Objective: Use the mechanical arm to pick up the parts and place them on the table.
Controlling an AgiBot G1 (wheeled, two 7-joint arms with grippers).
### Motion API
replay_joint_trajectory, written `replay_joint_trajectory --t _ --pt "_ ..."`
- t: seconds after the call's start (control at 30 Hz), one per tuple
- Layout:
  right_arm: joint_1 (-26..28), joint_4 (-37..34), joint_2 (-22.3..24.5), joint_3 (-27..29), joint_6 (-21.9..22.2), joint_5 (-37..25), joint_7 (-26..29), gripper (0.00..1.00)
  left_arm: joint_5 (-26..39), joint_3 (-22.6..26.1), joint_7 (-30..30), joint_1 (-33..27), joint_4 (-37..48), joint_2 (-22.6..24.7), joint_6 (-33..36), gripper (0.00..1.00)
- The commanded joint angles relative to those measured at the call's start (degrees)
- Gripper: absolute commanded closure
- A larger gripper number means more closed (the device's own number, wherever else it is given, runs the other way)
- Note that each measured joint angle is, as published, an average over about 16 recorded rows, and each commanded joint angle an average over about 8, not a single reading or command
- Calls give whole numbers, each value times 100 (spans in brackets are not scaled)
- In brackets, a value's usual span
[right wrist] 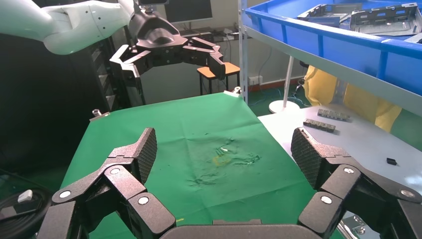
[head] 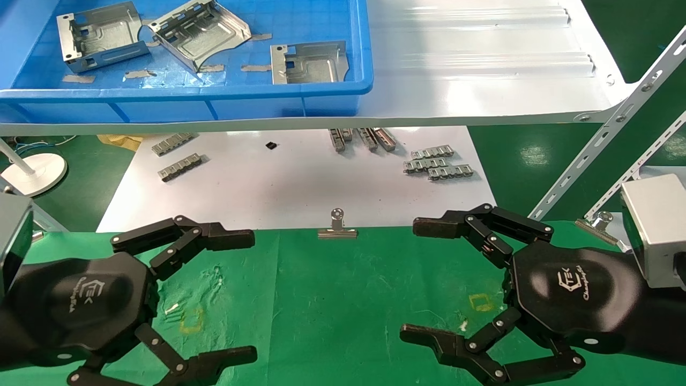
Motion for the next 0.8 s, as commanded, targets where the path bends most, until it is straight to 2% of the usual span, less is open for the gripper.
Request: replay_joint_trajectory --t 0.03,0.8 --pt "0 0 0 0 0 0 0 100 0 0 0 0 0 0 0 0" --pt "0 0 0 0 0 0 0 100 0 0 0 0 0 0 0 0"
